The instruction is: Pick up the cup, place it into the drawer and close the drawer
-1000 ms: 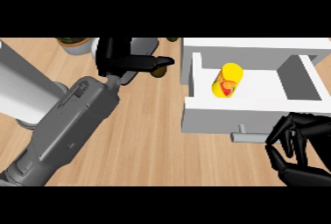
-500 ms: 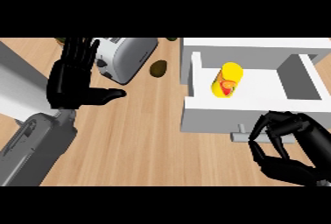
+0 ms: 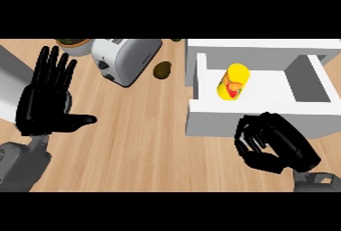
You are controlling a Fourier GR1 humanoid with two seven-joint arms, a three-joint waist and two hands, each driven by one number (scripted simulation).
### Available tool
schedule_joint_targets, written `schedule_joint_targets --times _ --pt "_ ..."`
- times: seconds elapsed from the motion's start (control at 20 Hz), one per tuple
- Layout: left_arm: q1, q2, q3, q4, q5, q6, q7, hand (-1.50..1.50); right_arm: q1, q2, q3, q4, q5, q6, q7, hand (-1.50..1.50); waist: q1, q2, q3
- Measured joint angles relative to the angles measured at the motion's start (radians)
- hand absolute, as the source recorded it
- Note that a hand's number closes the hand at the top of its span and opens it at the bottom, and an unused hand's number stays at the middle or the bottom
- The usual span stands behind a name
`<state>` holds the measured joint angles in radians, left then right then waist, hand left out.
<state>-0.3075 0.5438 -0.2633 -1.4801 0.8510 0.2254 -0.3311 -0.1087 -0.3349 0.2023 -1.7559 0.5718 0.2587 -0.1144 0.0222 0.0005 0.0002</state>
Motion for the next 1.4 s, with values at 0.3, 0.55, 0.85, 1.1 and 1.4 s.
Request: schedule_joint_targets --times 0.3,0.55,0.85,1.1,1.4 --pt "0.083 0.018 0.070 0.018 -0.004 -0.112 -0.025 -1.50 -0.105 0.053 0.025 0.279 0.127 -0.099 -0.083 -1.50 -0.006 0.002 0.000" --pt "0.143 0.021 0.116 0.007 -0.011 -0.172 -0.028 -1.50 -0.216 0.098 0.029 0.513 0.213 -0.158 -0.115 -1.50 -0.006 0.002 0.000" --pt "0.191 0.023 0.190 0.025 -0.015 -0.265 -0.022 -1.50 -0.368 0.121 -0.038 0.794 0.242 -0.214 -0.209 -1.50 -0.007 0.000 -0.001" --pt "0.218 -0.006 0.203 0.022 -0.040 -0.300 -0.030 -1.50 -0.519 0.129 -0.111 1.040 0.231 -0.247 -0.307 -1.50 0.001 -0.001 -0.003" --pt "0.218 -0.017 0.225 0.038 -0.053 -0.338 -0.033 -1.50 -0.668 0.097 -0.179 1.265 0.212 -0.234 -0.433 -1.50 0.014 -0.005 -0.005"
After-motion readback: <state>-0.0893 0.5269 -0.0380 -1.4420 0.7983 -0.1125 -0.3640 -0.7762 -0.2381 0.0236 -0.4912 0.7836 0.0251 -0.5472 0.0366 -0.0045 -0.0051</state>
